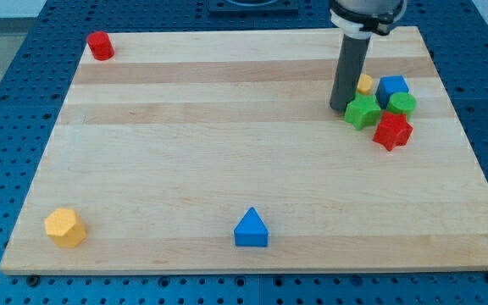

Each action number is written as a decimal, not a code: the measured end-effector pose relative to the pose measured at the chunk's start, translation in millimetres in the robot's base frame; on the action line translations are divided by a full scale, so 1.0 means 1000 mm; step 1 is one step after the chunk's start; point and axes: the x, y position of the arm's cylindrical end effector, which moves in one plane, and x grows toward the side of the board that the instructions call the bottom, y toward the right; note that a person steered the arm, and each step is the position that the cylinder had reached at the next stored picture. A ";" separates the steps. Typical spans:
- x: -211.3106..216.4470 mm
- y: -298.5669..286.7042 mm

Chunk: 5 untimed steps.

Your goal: Slightly push the blue triangle to the bottom

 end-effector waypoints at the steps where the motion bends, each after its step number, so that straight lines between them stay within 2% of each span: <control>1: 0.001 -0.013; 2: 0.022 -0.064; 3: 0.077 -0.055; 5: 0.177 0.042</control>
